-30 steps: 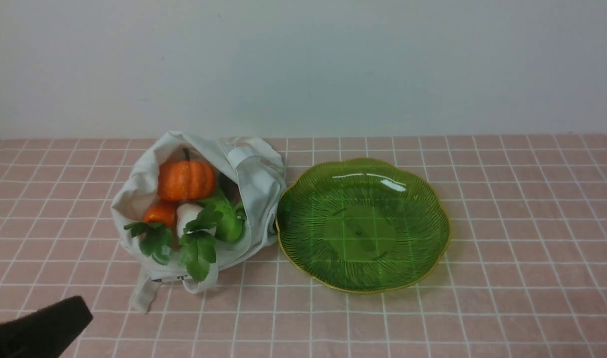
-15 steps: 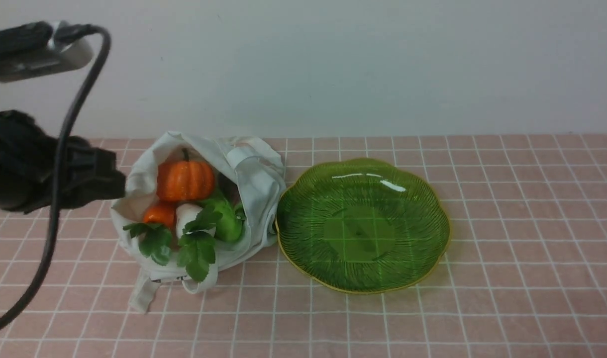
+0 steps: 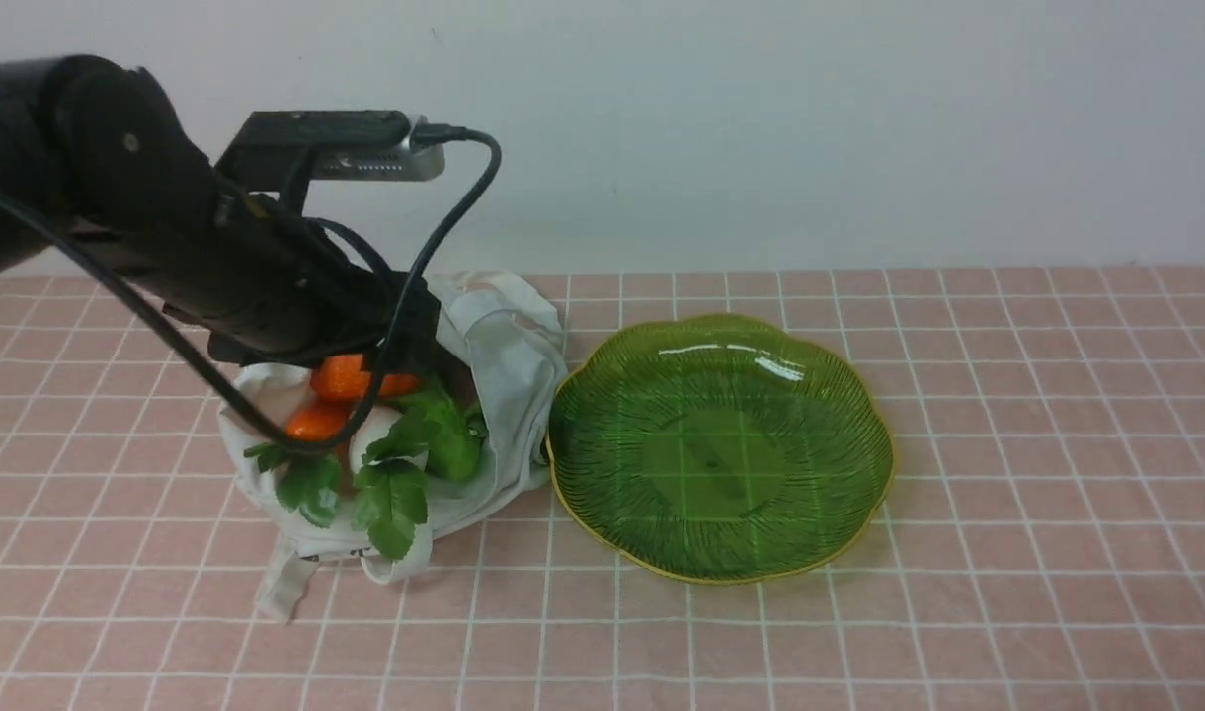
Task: Take vegetables from bag on pink coffee tablecloth place on plate.
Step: 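Reach into the cloth bag and grasp the pumpkin with the left gripper, then move the orange pumpkin from the bag onto the plate with the left gripper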
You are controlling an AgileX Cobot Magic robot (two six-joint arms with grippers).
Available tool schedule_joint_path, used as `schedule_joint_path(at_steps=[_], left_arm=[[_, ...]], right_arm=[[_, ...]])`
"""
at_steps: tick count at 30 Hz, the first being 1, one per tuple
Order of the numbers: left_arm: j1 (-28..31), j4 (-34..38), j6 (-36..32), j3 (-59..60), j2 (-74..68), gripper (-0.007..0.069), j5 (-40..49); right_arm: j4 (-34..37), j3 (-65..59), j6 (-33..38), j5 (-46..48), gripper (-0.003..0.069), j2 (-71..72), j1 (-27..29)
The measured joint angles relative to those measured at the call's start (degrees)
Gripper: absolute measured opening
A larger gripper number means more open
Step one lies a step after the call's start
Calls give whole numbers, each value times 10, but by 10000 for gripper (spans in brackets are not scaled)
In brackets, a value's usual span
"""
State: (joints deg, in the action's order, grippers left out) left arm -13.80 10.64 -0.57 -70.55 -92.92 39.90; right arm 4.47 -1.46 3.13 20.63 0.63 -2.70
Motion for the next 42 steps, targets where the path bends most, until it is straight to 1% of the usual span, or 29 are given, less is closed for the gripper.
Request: schedule_joint_path(at_steps=[2,5,11,13,15,17,18,20,22,26,28,29,32,34,39,40,42], left_arm=[[0,-7,6,-1,-30,605,-38],[0,-34,6,-1,-63,605,-65],[0,-96,29,-1,-95,605,-91],[0,-130,46,-1,-102,605,-104],[0,-143,51,-1,-103,605,-105],[0,-185,72,-1,-104,605,-112],[0,-188,74,-1,-104,605,-112],[0,-226,112,-1,-105,604,-123],[0,-246,138,-1,-109,604,-136],[0,-261,168,-3,-123,604,-153],[0,-265,179,-3,-134,590,-161],[0,-265,181,-3,-138,581,-162],[0,-265,181,-3,-145,523,-162],[0,-265,181,-4,-145,519,-158],[0,-265,181,-4,-126,519,-110],[0,-263,181,-4,-112,519,-76],[0,-262,181,-4,-97,519,-51]], right_arm=[[0,0,0,0,-15,0,0],[0,0,0,0,-15,0,0],[0,0,0,0,-15,0,0],[0,0,0,0,-15,0,0],[0,0,0,0,-15,0,0],[0,0,0,0,-15,0,0],[0,0,0,0,-15,0,0],[0,0,0,0,-15,0,0],[0,0,0,0,-15,0,0],[0,0,0,0,-15,0,0],[0,0,0,0,-15,0,0],[0,0,0,0,-15,0,0],[0,0,0,0,-15,0,0],[0,0,0,0,-15,0,0],[0,0,0,0,-15,0,0],[0,0,0,0,-15,0,0],[0,0,0,0,-15,0,0]])
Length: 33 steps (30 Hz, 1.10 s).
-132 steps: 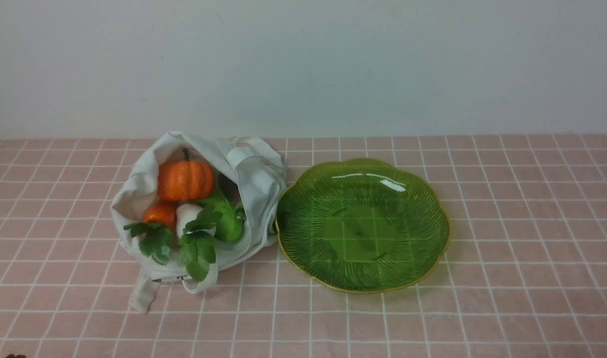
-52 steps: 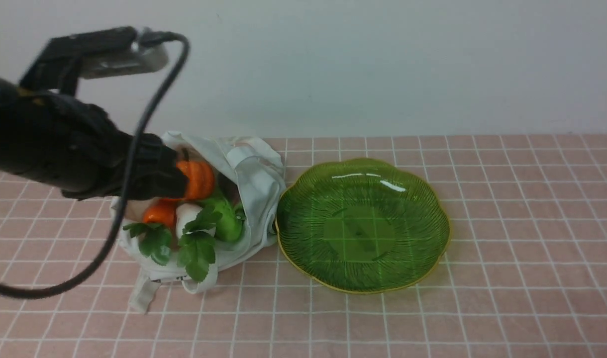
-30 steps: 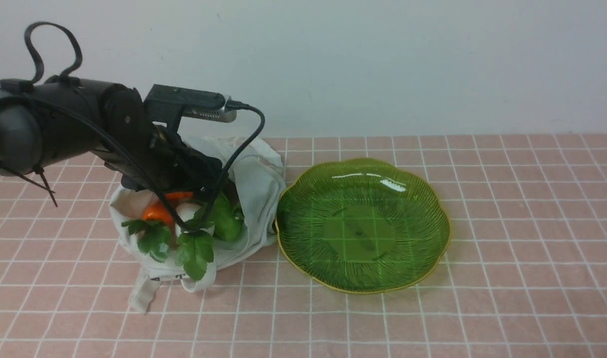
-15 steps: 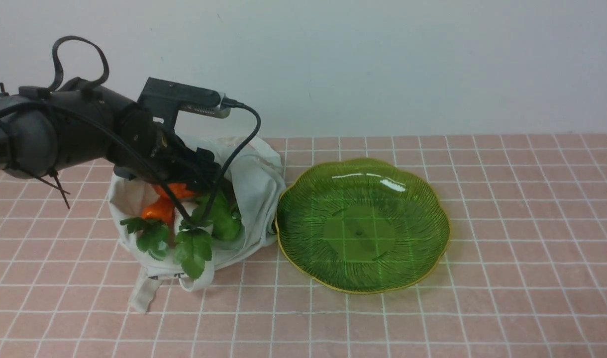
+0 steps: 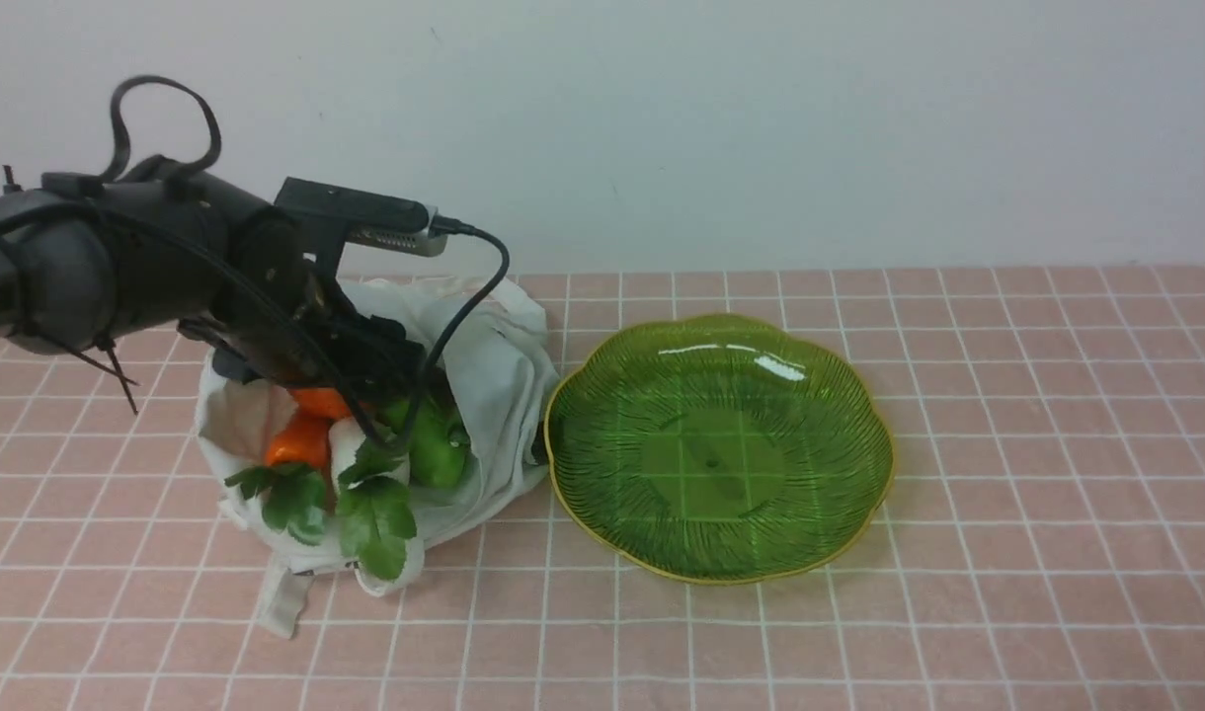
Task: Take vegetables from bag on pink coffee tablecloth place on plate.
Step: 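Move the orange pumpkin from the bag onto the plate with the left gripper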
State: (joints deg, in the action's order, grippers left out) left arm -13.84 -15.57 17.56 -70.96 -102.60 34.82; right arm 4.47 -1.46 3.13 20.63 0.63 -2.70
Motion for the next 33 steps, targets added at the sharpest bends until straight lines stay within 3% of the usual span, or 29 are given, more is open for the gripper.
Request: schedule_joint_path(at_steps=[5,10,17,18,20,23,26,33], left_arm=[[0,25,-4,0,63,519,68],[0,104,-67,0,139,519,151],[-14,348,-236,-9,201,519,188],[-14,355,-236,-9,201,519,188],[-47,434,-317,-24,179,519,161],[-97,497,-404,-45,128,519,88],[-140,514,-463,-61,66,519,9],[-186,523,-511,-86,-62,519,-148]], right_arm=[[0,0,0,0,-15,0,0],[0,0,0,0,-15,0,0],[0,0,0,0,-15,0,0],[0,0,0,0,-15,0,0],[0,0,0,0,-15,0,0],[0,0,0,0,-15,0,0],[0,0,0,0,-15,0,0],[0,0,0,0,-15,0,0]])
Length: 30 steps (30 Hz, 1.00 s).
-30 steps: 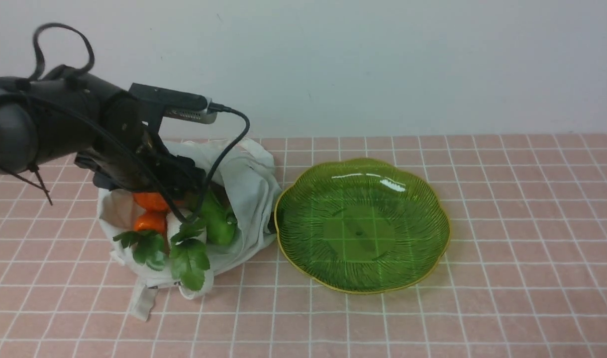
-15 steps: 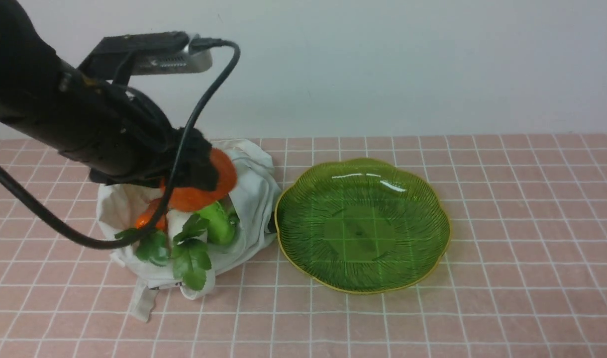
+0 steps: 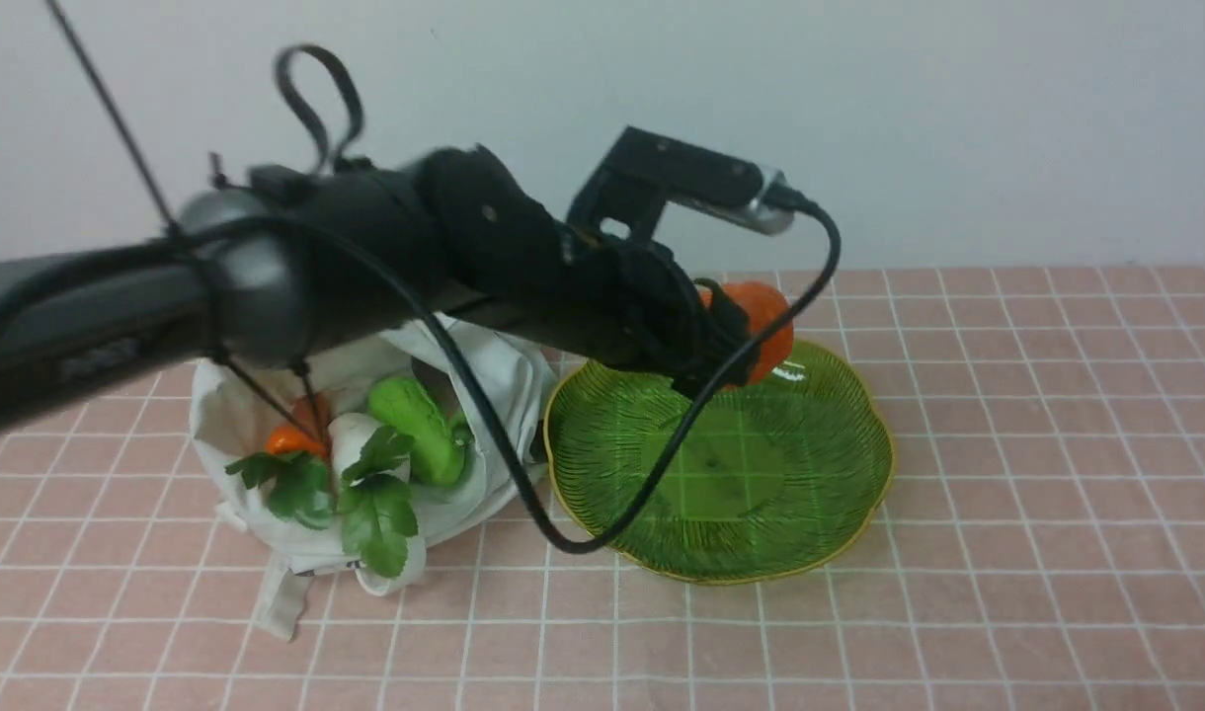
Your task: Take vegetables from bag on pink coffee tablecloth place on plate.
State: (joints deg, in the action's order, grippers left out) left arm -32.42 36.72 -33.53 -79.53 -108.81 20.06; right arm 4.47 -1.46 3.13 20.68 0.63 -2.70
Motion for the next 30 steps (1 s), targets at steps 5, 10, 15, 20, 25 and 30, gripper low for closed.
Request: schedule_joint_path(at_steps=[5,10,15,20,25,30], left_arm=[[-3,62,0,-1,-72,519,-70],[-3,100,0,-1,-91,582,-78],[-3,104,-9,-1,-59,672,-57],[-1,91,-37,-1,14,630,3],[8,40,-35,-1,113,457,111],[36,-13,-14,-1,233,188,260]], right_arm=[[0,0,0,0,-15,0,0],[0,0,0,0,-15,0,0],[0,0,0,0,-15,0,0],[0,0,0,0,-15,0,0],[0,0,0,0,-15,0,0],[0,0,0,0,-15,0,0]])
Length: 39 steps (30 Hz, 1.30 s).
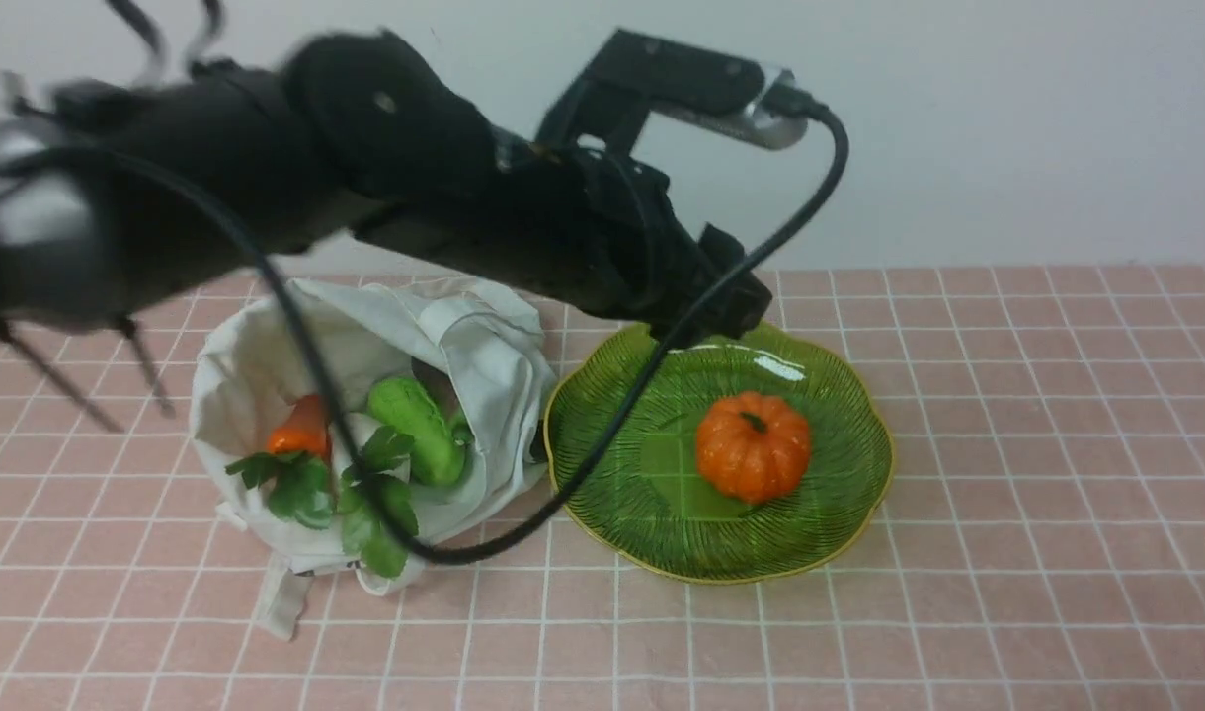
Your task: Take vegetables from bag on pink coffee tablecloth place on plate.
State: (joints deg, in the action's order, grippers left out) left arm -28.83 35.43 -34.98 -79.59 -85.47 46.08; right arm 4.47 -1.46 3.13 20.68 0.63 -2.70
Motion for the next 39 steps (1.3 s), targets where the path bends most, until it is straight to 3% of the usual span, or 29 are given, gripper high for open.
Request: schedule_joint_path(at_steps=[1,5,11,17,23,39], left_arm=[[12,-11,7,0,35,119,30],[45,-47,36,11,146,17,120],[60,-54,49,116,328,-5,119],[60,-42,59,424,614,-5,-176],[60,-31,79,591,833,-5,-313],[60,-28,86,649,838,-5,-253]], right_arm=[[0,0,0,0,-15,0,0],[0,0,0,0,-15,0,0],[0,0,0,0,-15,0,0],[0,0,0,0,-15,0,0],[0,0,0,0,-15,0,0],[0,0,0,1,-15,0,0]])
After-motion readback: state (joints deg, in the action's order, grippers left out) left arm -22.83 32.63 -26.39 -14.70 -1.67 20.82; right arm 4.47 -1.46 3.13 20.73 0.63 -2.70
